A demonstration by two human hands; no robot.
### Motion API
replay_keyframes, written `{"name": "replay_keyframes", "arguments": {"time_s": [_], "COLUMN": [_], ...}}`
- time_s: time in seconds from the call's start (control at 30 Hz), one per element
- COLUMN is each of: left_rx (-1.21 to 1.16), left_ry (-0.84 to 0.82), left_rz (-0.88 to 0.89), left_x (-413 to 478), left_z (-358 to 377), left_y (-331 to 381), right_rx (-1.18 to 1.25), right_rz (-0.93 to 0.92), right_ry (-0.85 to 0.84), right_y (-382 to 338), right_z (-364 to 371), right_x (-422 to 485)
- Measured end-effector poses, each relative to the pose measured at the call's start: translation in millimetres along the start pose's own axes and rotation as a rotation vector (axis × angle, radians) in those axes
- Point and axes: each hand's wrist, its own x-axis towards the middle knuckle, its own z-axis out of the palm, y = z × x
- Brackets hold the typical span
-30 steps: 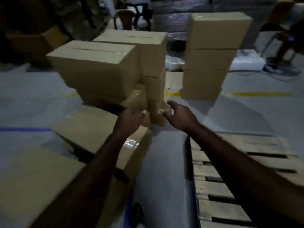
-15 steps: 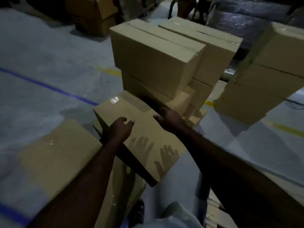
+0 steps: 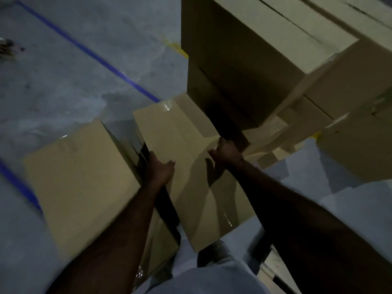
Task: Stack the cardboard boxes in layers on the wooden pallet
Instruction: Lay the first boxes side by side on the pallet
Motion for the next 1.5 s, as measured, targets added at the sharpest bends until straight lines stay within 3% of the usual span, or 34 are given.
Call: {"name": "replay_keyframes", "arguments": {"time_s": [0.23,0.43,0.53,0.7,0.93,1.3,1.5], "left_rx": [-0.011,0.066,0.134,0.293,0.45,0.68,0.686], "left_ry": [0.001,-0.068,-0.096,-0.184,-0.308,-0.502,-0.576], "left_rz": [-0.05,0.013,0.06,0.17,0.387,0.606,0.798], "left_x": [-12,-43,-60,-85,-136,-239,-330], "left_z": [10,1,-4,-18,-21,23,62], "left_y": [6,21,21,13,6,-27,-51], "right_rx": [0.077,-0.067,-0.063,-0.08,0.059,0.184,0.226], "right_rz": [-0.01,-0.06,-0.072,0.015,0.157,0.379,0.531], "right_ry": [-0.004,0.153,0.151,0.144,0.26,0.405,0.513], "right_y": [11,4,0,10,42,143,214], "right_z": [2,-31,-49,-56,-45,3,35], "right_x": [9,-26,-57,-113,-207,-351,-452]}}
